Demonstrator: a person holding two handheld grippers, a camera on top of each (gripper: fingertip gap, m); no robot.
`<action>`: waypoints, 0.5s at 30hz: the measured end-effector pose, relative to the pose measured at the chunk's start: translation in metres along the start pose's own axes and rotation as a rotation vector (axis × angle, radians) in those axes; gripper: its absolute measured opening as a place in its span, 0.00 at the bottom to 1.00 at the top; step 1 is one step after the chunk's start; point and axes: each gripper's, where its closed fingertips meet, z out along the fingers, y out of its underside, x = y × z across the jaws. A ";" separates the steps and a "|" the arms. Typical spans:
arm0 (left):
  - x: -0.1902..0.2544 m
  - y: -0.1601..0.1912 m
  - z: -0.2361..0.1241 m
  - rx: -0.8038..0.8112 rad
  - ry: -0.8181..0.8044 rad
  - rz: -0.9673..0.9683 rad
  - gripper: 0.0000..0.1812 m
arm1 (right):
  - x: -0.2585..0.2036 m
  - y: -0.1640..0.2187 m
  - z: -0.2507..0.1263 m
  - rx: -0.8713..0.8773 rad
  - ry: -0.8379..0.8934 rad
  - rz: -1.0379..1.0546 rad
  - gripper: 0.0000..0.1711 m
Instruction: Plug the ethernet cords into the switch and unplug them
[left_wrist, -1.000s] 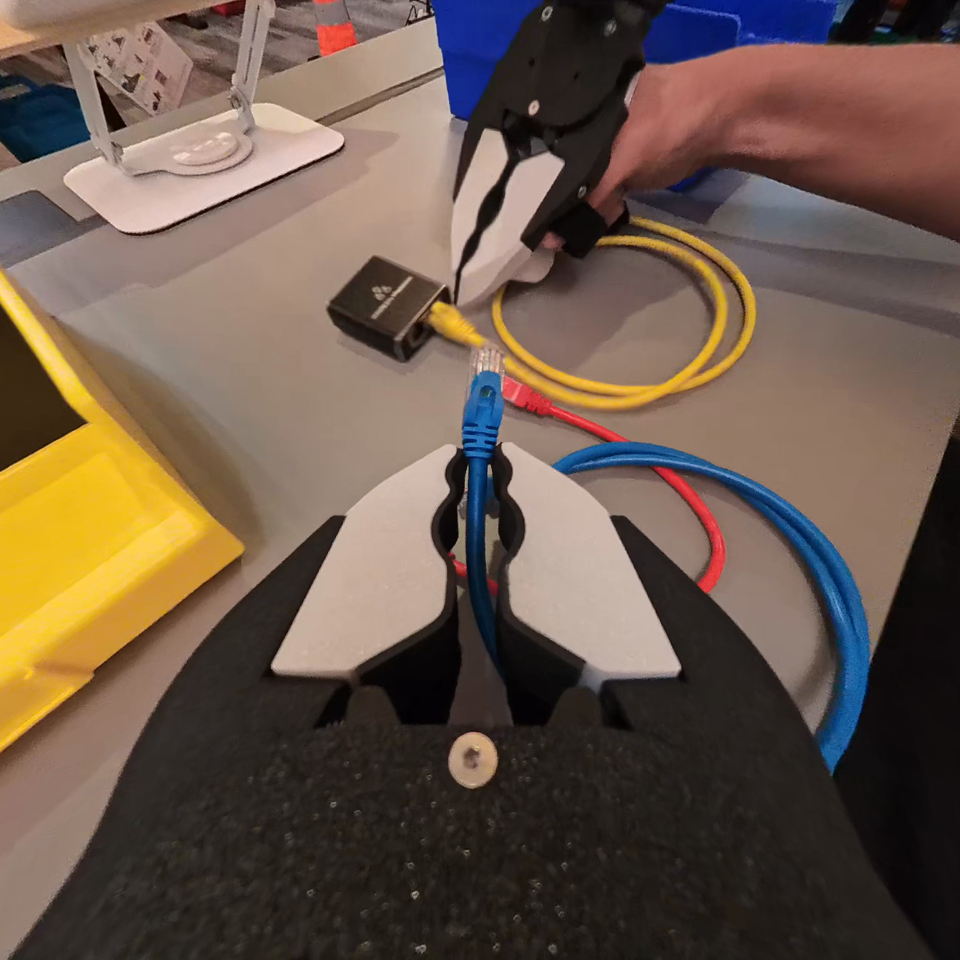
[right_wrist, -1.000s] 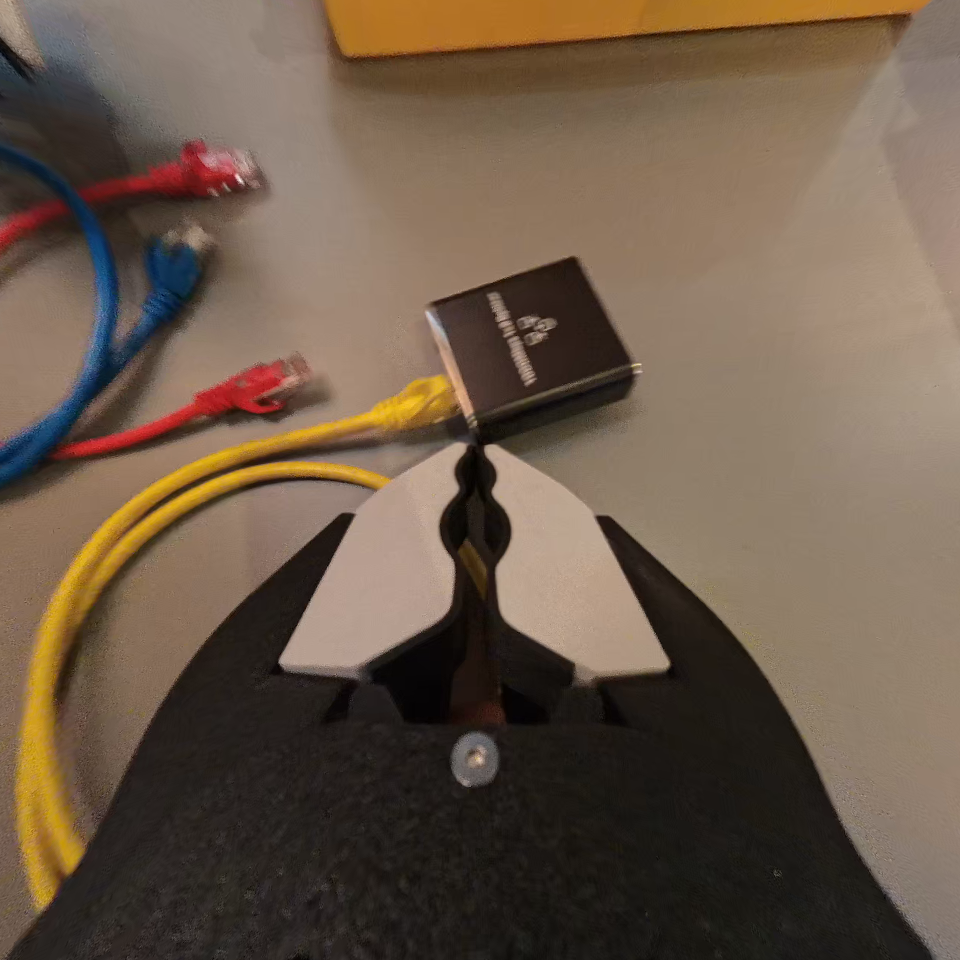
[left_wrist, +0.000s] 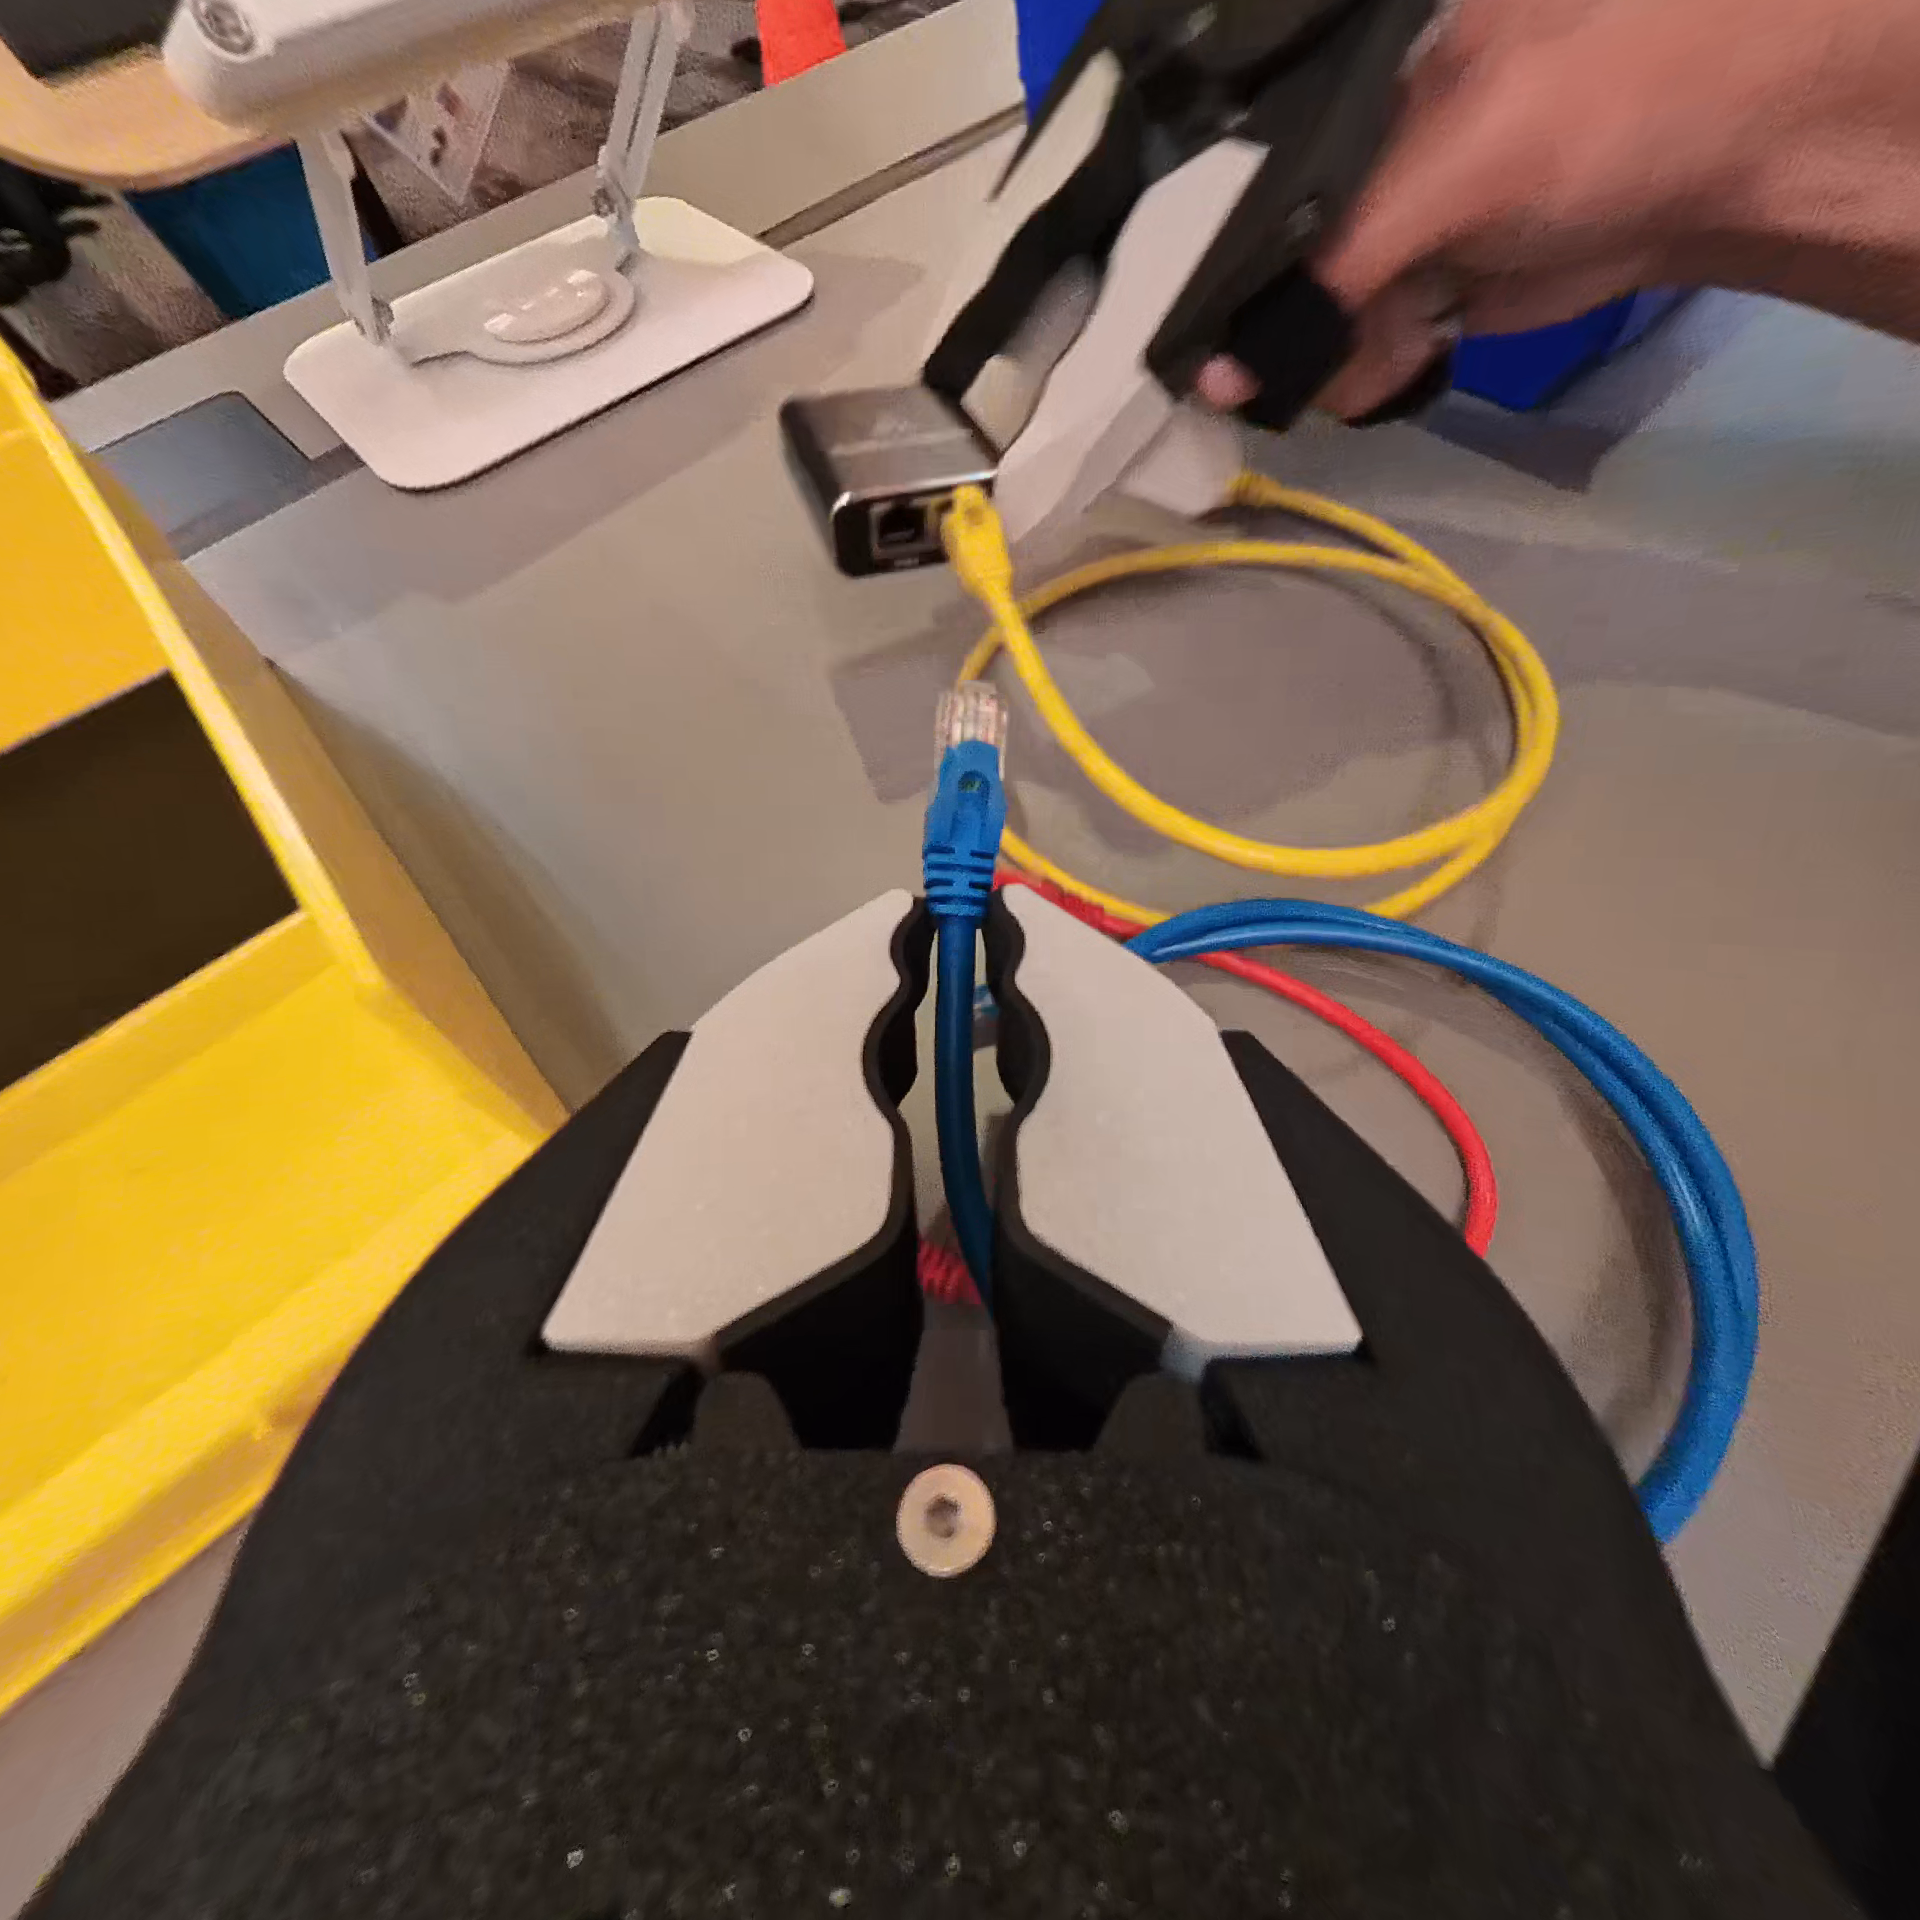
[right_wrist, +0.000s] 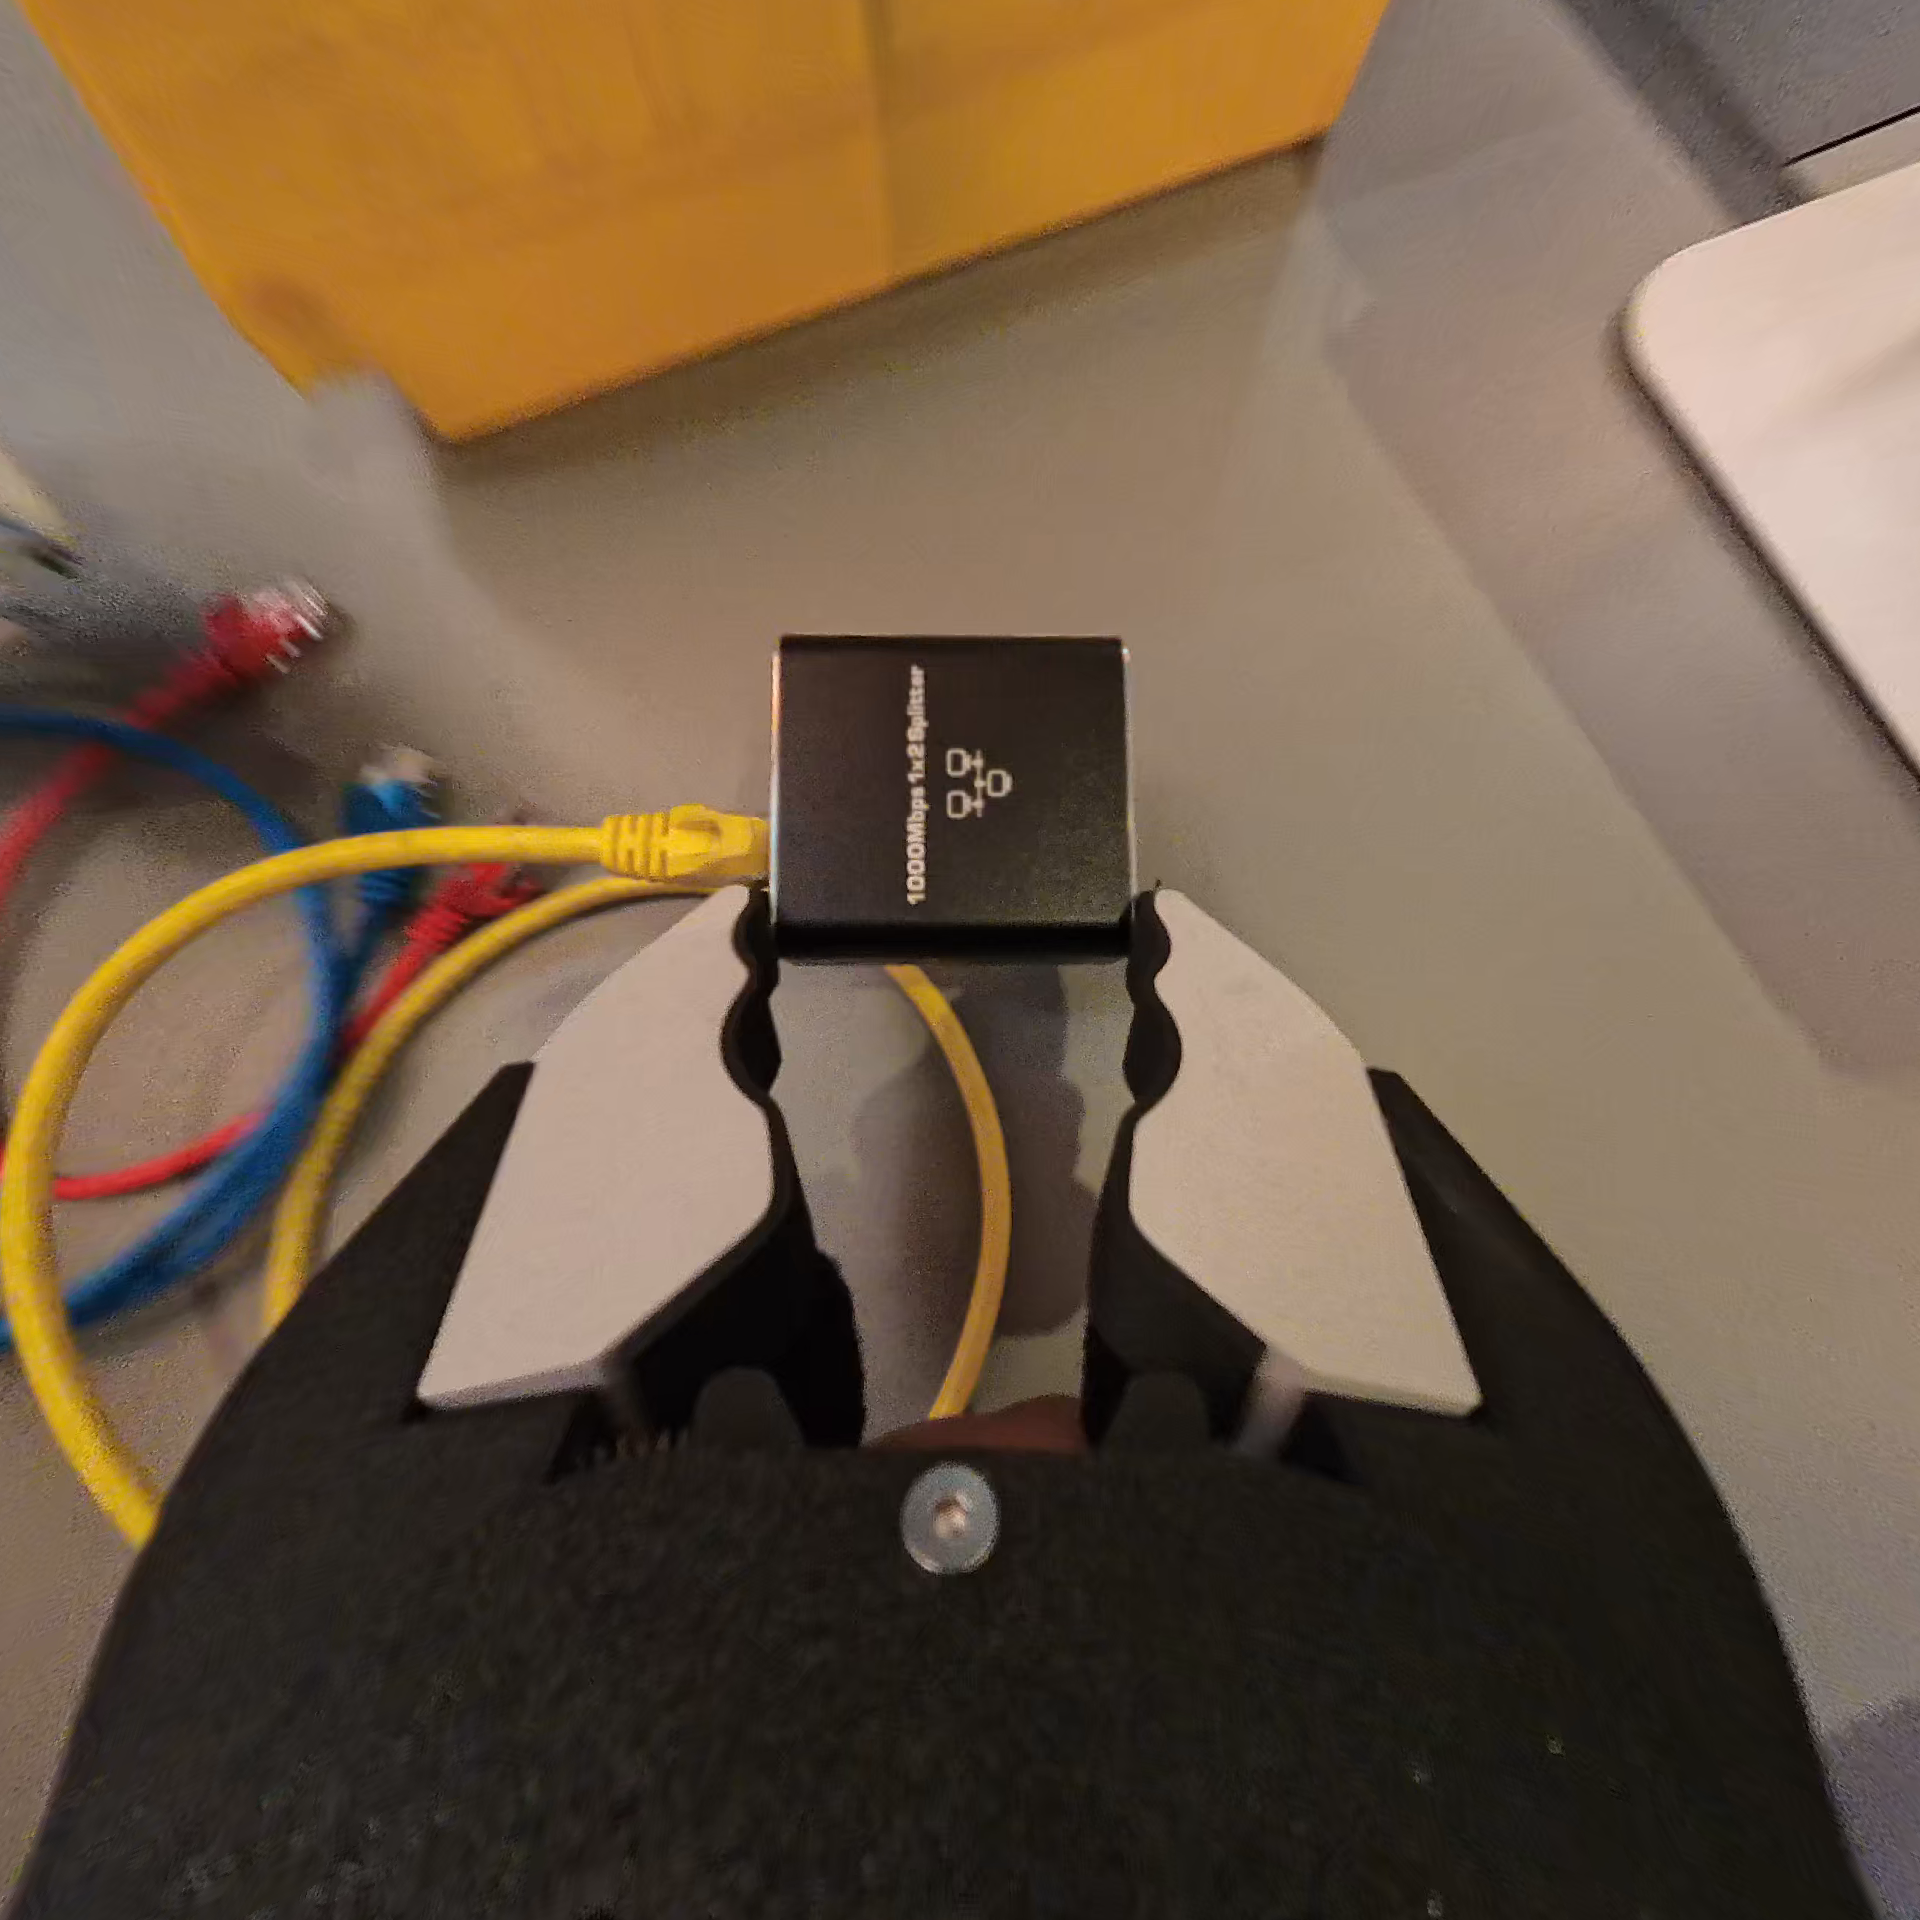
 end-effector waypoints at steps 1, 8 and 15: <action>-0.001 -0.006 0.004 -0.007 -0.005 0.001 0.05 | -0.005 -0.006 -0.014 0.041 0.032 0.022 0.38; 0.021 -0.050 0.028 0.016 0.091 0.089 0.05 | -0.042 -0.014 -0.079 0.223 0.255 -0.049 0.38; 0.048 -0.050 0.036 -0.002 0.104 0.222 0.05 | -0.064 0.010 -0.081 0.276 0.263 0.108 0.38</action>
